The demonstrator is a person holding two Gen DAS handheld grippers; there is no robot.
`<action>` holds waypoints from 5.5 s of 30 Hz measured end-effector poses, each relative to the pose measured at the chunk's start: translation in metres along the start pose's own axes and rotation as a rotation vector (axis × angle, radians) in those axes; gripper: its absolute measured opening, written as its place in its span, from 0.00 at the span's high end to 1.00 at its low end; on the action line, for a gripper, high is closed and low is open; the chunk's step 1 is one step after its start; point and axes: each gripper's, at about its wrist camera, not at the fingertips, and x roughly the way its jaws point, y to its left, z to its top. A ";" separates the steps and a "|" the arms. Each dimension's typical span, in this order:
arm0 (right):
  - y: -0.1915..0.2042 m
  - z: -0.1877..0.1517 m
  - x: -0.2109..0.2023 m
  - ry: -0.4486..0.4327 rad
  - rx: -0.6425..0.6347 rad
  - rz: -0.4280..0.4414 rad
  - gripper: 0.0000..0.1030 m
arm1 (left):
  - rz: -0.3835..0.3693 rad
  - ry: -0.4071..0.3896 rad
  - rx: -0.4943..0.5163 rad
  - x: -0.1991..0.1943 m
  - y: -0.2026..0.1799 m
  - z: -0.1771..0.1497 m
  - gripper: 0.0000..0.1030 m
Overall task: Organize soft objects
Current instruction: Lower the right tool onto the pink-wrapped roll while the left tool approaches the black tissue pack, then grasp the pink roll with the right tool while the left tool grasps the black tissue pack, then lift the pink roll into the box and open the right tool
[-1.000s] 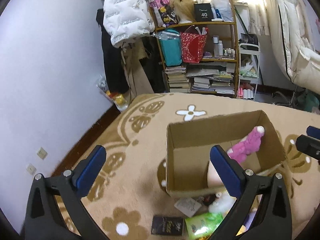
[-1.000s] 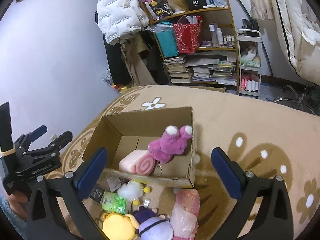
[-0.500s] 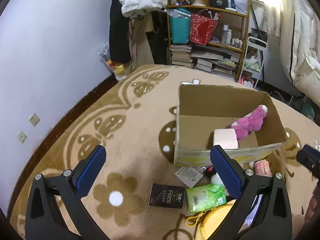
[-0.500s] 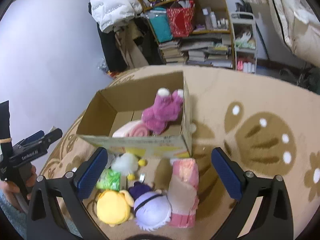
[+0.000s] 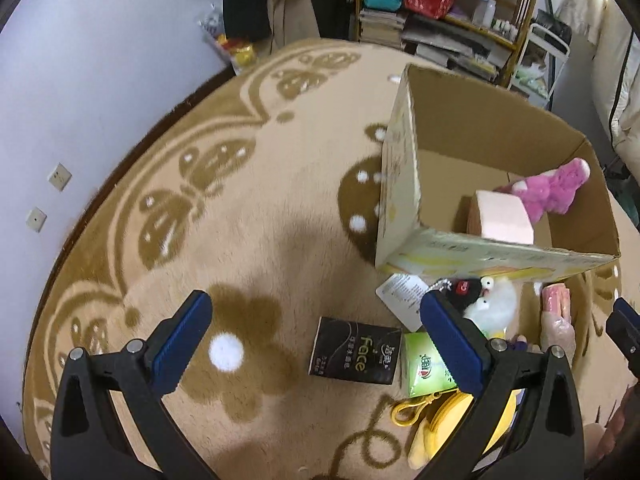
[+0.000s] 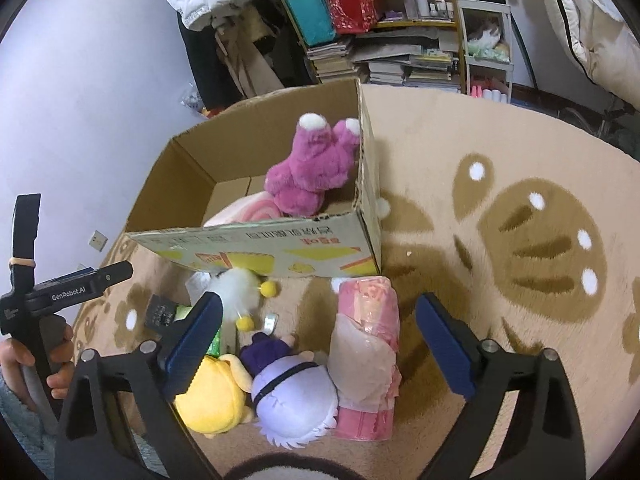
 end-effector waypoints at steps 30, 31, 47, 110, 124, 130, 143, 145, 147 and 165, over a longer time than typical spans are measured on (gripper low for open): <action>-0.032 -0.012 0.065 0.215 0.131 -0.069 0.39 | 0.008 0.287 -0.019 0.079 -0.012 -0.014 0.00; -0.031 -0.011 0.064 0.216 0.127 -0.072 0.39 | 0.007 0.288 -0.018 0.081 -0.012 -0.013 0.00; -0.019 -0.015 0.075 0.221 0.103 -0.106 0.39 | -0.012 0.291 -0.007 0.083 -0.011 -0.015 0.00; -0.004 -0.013 -0.032 -0.194 0.082 -0.026 0.79 | 0.057 -0.323 -0.171 -0.059 0.014 -0.014 0.38; 0.021 0.011 -0.096 -0.360 0.018 0.029 0.79 | 0.066 -0.442 -0.058 -0.104 -0.012 -0.009 0.38; 0.027 0.032 -0.107 -0.415 -0.003 0.040 0.79 | 0.038 -0.474 -0.027 -0.119 -0.023 0.006 0.38; 0.051 0.074 -0.072 -0.402 -0.022 0.135 0.79 | 0.013 -0.479 0.015 -0.101 -0.049 0.045 0.38; 0.056 0.074 -0.060 -0.384 -0.042 0.124 0.79 | 0.005 -0.469 0.020 -0.096 -0.052 0.046 0.38; 0.059 0.074 -0.048 -0.362 -0.052 0.111 0.79 | -0.002 -0.463 0.033 -0.090 -0.057 0.047 0.38; 0.024 0.070 -0.013 -0.206 0.080 0.089 0.74 | -0.047 -0.365 0.097 -0.042 -0.079 0.045 0.32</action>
